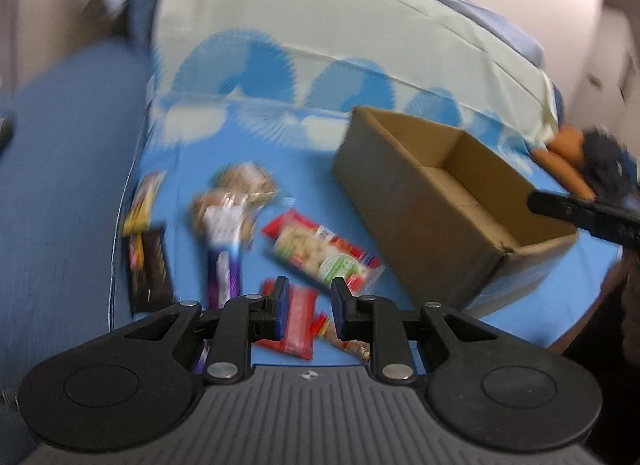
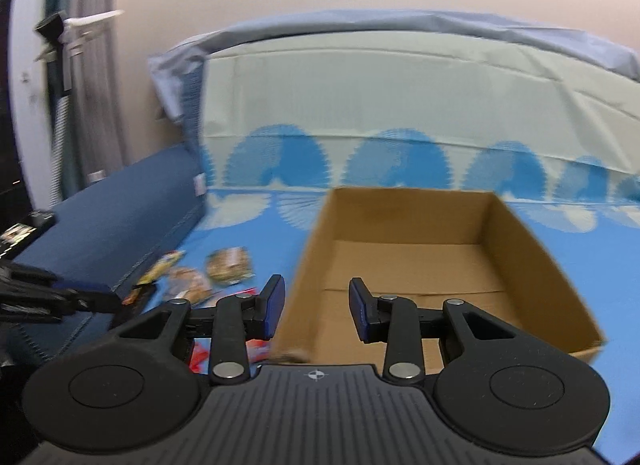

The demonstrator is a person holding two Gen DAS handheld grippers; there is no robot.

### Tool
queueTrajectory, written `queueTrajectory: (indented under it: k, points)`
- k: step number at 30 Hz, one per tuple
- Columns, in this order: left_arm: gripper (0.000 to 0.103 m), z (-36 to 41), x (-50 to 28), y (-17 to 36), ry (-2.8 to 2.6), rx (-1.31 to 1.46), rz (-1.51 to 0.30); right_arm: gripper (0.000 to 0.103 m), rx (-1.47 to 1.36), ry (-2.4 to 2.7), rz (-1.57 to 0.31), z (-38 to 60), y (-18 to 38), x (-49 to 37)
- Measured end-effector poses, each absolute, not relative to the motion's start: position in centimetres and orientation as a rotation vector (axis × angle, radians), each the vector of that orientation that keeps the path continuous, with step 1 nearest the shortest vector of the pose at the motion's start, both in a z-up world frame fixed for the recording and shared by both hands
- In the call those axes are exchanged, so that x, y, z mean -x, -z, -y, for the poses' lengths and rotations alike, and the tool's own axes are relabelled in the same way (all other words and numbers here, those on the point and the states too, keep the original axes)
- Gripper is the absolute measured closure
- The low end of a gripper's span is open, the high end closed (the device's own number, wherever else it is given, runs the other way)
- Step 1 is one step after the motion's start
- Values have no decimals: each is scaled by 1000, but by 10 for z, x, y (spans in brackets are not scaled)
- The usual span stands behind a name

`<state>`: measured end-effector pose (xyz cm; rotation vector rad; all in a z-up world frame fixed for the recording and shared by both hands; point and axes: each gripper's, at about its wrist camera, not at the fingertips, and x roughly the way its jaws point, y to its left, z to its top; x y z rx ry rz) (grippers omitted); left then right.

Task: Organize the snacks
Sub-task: 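Move both tools from the box toward the pile of snacks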

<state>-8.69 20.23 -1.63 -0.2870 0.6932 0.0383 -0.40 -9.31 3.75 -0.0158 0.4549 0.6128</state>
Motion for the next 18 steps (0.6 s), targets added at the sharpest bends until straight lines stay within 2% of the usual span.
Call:
queueTrajectory:
  k: [9, 13, 16, 18]
  points:
    - [78, -223, 84, 38, -160, 348, -728, 66, 98, -859, -515, 26, -42, 9]
    - [77, -234, 78, 47, -185, 409, -744, 66, 140, -899, -573, -8, -19, 3]
    - [73, -239, 79, 50, -218, 415, -748, 66, 147, -880, -652, -18, 19, 1]
    - [65, -239, 78, 50, -240, 410, -757, 66, 178, -864, -705, -22, 40, 0]
